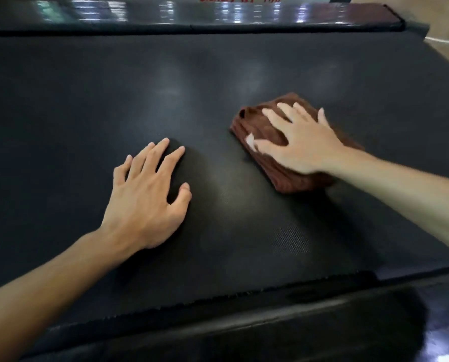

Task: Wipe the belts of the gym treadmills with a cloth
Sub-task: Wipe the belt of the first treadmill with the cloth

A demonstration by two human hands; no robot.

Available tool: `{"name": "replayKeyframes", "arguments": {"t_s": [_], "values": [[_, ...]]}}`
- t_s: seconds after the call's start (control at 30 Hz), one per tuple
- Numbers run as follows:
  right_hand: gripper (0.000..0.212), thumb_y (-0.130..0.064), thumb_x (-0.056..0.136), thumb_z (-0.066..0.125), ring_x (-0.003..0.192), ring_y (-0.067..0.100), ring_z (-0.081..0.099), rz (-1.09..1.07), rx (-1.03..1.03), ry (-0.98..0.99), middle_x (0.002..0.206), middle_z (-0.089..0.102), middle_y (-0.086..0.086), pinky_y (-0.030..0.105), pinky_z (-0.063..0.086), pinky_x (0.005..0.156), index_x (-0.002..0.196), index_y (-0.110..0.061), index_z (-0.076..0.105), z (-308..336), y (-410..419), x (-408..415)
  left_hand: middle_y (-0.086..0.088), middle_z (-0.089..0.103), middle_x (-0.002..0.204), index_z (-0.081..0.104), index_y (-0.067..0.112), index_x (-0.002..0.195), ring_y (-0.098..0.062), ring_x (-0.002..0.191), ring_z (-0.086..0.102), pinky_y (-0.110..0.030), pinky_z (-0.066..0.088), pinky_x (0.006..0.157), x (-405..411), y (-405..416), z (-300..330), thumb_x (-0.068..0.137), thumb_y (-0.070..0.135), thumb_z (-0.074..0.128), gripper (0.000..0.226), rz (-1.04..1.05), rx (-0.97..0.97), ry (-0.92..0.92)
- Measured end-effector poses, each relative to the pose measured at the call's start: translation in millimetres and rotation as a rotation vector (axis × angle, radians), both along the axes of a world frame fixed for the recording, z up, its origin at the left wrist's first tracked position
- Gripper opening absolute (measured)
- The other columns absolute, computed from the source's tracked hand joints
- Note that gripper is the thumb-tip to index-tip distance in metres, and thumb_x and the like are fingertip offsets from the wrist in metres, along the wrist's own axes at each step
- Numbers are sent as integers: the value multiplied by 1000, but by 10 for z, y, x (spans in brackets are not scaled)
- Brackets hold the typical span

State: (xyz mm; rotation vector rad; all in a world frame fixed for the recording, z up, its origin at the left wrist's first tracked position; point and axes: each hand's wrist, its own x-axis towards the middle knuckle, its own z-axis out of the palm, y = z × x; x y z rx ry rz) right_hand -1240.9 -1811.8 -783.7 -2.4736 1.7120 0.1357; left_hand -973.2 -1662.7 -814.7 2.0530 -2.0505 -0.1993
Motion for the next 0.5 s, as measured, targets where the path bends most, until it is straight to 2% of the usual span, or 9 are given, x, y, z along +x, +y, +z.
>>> {"name": "replayKeyframes", "arguments": {"t_s": [0.1,0.27,0.37,0.5], "values": [[92,-88,89,22,161,26,1,-58,-3,-7,175,7,-3,66,-7,123,165,-36,15,-30,-406,356,3,19,169,27,25,161,-15,156,12,-39,6,126,30,-56,78,85,62,27,85,27,25,43],[86,-83,91,26,161,20,-2,170,-88,-94,174,9,-4,61,-8,125,164,-39,17,-162,119,510,-9,20,169,22,19,162,-26,158,10,-48,9,128,251,-579,126,91,70,35,89,50,19,-71],[95,-90,83,15,160,18,-1,13,-110,-95,174,10,-5,61,-10,125,164,-41,18,-183,223,294,-10,15,170,19,19,163,-26,158,7,-51,8,128,430,-971,105,80,81,23,104,71,54,-128],[100,-92,83,12,161,28,-2,-232,-81,-64,175,7,3,65,-12,123,166,-35,16,-124,-320,345,-2,7,172,14,25,164,-20,159,2,-49,3,127,505,-1149,9,72,87,11,111,101,74,-100]]}}
